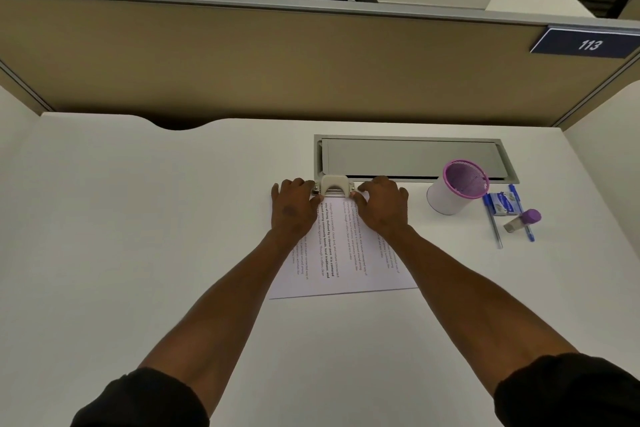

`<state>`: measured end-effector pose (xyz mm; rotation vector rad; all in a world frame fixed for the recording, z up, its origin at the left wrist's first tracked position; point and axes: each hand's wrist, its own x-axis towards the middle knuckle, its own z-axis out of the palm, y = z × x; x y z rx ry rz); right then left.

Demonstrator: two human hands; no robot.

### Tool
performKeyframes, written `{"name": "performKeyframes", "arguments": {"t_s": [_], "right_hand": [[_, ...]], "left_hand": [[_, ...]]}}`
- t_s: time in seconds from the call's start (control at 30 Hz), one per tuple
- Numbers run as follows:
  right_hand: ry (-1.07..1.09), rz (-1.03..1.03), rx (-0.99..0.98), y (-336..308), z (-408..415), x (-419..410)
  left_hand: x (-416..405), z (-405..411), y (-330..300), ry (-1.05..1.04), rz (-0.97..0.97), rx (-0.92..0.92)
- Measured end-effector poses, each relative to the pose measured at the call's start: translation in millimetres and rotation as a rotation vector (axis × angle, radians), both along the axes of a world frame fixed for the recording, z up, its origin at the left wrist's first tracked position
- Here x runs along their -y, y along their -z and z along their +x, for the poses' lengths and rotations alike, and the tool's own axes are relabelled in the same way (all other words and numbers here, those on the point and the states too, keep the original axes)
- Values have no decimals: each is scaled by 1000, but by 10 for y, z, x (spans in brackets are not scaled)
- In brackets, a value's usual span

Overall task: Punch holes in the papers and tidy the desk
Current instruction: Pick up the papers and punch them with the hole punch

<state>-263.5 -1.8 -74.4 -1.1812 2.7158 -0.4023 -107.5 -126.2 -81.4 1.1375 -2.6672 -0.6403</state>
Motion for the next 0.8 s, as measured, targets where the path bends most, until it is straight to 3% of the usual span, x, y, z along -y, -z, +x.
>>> {"name": "performKeyframes", "arguments": {"t_s": [0.57, 0.8], "right_hand": [[-9, -7, 27, -26, 140, -170], [-21, -73, 67, -69, 221, -239]], "left_hand": [[-49, 10, 37, -23, -20, -8], [31, 127, -21, 32, 112, -30]]}}
